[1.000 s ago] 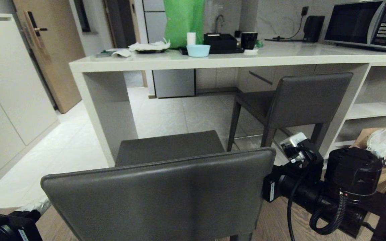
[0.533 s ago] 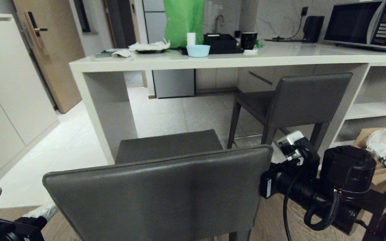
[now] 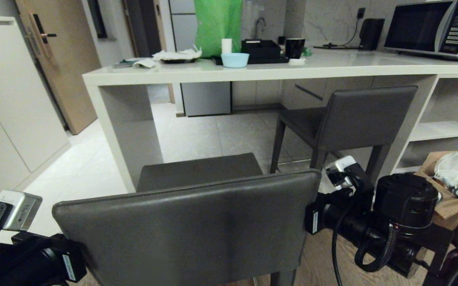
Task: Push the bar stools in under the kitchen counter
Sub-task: Push the gray chair back under the dining table
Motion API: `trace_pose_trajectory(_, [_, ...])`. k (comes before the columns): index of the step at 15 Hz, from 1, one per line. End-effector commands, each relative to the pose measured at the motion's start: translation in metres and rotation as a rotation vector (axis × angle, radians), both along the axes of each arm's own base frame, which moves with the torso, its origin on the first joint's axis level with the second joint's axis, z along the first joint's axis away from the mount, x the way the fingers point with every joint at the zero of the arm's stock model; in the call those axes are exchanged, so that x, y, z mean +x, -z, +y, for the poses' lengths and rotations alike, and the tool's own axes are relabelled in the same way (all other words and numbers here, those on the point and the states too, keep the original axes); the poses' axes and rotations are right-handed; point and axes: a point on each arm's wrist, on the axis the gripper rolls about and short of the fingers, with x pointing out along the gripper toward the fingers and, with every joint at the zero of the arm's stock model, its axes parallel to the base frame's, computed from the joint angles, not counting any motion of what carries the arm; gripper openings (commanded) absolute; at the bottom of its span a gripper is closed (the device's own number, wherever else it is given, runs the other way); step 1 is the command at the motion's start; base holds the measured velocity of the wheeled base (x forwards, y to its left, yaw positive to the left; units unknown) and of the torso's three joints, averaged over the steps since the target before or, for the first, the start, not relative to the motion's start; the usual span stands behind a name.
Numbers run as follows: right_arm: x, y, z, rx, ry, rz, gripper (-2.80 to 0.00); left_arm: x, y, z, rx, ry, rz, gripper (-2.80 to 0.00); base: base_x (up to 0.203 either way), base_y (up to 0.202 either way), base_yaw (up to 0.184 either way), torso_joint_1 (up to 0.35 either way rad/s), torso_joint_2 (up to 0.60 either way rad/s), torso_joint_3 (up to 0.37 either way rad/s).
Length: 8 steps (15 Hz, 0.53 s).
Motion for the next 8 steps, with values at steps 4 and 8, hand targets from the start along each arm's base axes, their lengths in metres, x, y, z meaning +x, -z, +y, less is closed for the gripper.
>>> trace_pose_trajectory(4, [-0.009, -0.006, 0.007, 0.017, -0.040, -0.024, -2.80, 0.014, 0.001, -0.033, 0.008, -0.023, 0.030, -2.80, 0.000, 0.000, 0.000, 0.000, 0.00, 0.000])
trace_pose_trajectory(8, [-0.018, -0.004, 0.012, -0.020, -0.083, -0.034, -2.80, 0.030, 0.002, -0.042, 0.022, -0.049, 0.040, -2.80, 0.000, 0.000, 0.000, 0.000, 0.00, 0.000])
